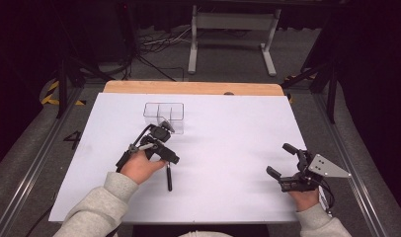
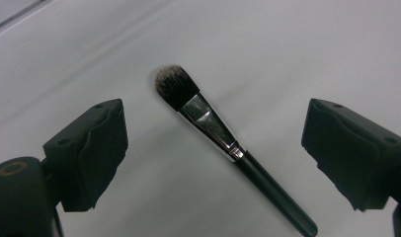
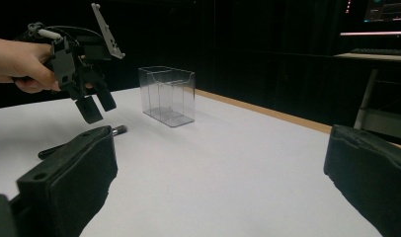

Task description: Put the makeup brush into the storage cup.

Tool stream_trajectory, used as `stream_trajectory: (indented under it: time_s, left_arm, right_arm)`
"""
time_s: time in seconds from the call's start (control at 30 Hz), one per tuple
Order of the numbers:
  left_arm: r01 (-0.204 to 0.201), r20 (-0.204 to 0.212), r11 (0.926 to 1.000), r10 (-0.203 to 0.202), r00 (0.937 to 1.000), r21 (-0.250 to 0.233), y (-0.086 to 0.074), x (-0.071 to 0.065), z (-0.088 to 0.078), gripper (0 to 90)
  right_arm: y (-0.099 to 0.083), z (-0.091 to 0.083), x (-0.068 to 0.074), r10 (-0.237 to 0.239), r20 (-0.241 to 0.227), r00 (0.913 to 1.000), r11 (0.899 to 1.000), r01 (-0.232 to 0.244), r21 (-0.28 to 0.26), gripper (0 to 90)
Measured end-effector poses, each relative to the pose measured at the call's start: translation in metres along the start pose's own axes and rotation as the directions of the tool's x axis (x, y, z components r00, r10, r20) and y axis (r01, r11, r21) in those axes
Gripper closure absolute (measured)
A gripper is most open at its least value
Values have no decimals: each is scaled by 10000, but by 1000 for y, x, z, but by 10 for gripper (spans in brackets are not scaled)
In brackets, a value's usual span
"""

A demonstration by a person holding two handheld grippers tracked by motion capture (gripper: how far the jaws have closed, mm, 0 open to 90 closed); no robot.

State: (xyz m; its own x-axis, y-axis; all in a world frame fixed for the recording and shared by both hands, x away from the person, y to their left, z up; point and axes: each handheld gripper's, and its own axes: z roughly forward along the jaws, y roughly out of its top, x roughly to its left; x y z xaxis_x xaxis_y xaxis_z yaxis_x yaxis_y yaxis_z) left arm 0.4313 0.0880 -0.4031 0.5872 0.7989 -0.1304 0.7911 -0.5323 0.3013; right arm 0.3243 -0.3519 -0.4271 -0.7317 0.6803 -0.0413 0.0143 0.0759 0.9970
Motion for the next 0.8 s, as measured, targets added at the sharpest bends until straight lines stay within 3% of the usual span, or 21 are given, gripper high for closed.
stream_trajectory:
  time_s: [0.47, 0.8]
  left_arm:
    - [146, -174, 9993, -140, 9997, 352, -4, 1, 13, 150]
    - [-50, -299, 9981, 68, 9995, 613, -5, -2, 18, 213]
  right_arm:
    - [1, -1, 0, 40, 9, 10000, 9999, -40, -138, 3]
    - [1, -2, -1, 38, 7, 10000, 9999, -38, -163, 5]
